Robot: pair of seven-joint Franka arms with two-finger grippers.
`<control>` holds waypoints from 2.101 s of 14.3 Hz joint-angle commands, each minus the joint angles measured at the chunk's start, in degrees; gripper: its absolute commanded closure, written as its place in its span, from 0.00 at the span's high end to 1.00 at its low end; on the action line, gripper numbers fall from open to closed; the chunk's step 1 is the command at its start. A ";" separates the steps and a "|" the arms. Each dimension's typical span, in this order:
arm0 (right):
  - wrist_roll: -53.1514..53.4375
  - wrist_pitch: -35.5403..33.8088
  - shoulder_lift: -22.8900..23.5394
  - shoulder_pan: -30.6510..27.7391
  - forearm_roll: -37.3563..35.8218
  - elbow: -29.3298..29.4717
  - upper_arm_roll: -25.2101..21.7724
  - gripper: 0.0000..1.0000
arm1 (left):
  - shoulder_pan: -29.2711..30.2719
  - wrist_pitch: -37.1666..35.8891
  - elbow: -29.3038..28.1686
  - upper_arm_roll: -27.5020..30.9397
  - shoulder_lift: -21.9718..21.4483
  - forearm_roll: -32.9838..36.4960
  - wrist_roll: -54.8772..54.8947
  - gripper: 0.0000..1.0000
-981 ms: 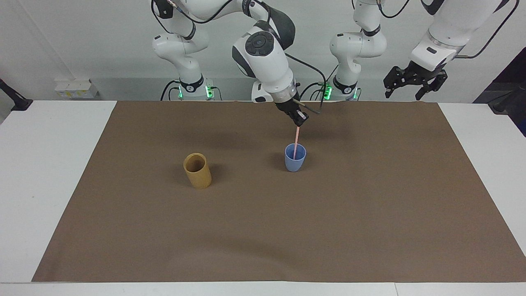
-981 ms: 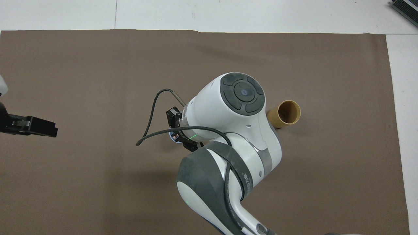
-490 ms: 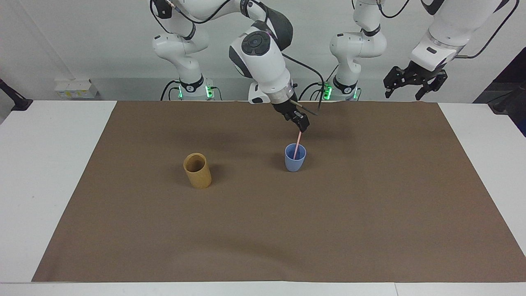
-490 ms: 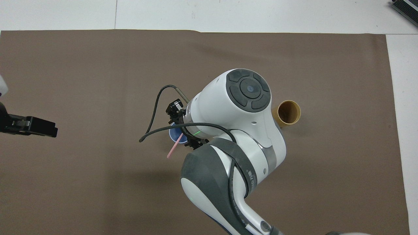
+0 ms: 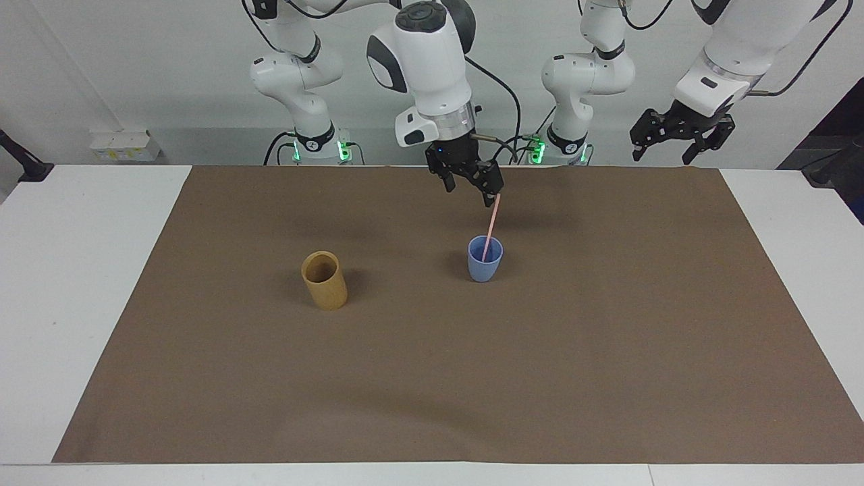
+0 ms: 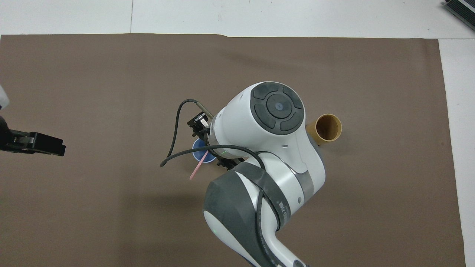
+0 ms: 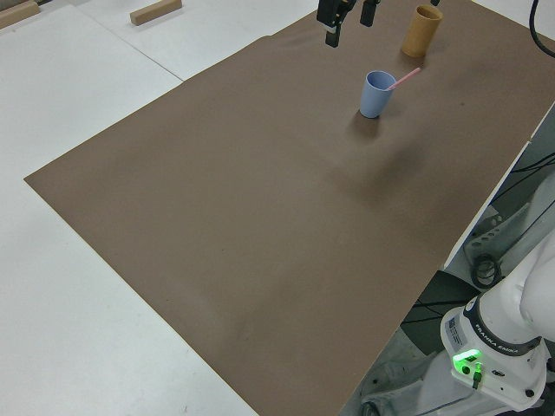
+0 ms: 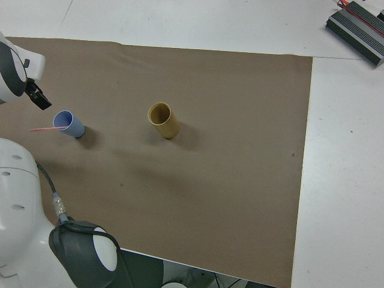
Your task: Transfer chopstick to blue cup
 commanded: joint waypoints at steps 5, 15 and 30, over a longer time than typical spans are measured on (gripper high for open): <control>-37.67 -11.96 -17.24 -18.58 -1.22 -12.44 0.40 1.00 | 0.56 -0.63 0.43 -0.17 -0.37 0.51 0.60 1.00; -66.65 -16.70 -15.88 -29.07 -8.07 -6.60 0.22 1.00 | 0.56 -0.63 0.43 -0.17 -0.37 0.51 0.60 1.00; -66.39 -25.68 -9.79 -29.69 -8.51 3.54 0.05 1.00 | 0.56 -0.63 0.43 -0.17 -0.37 0.51 0.60 1.00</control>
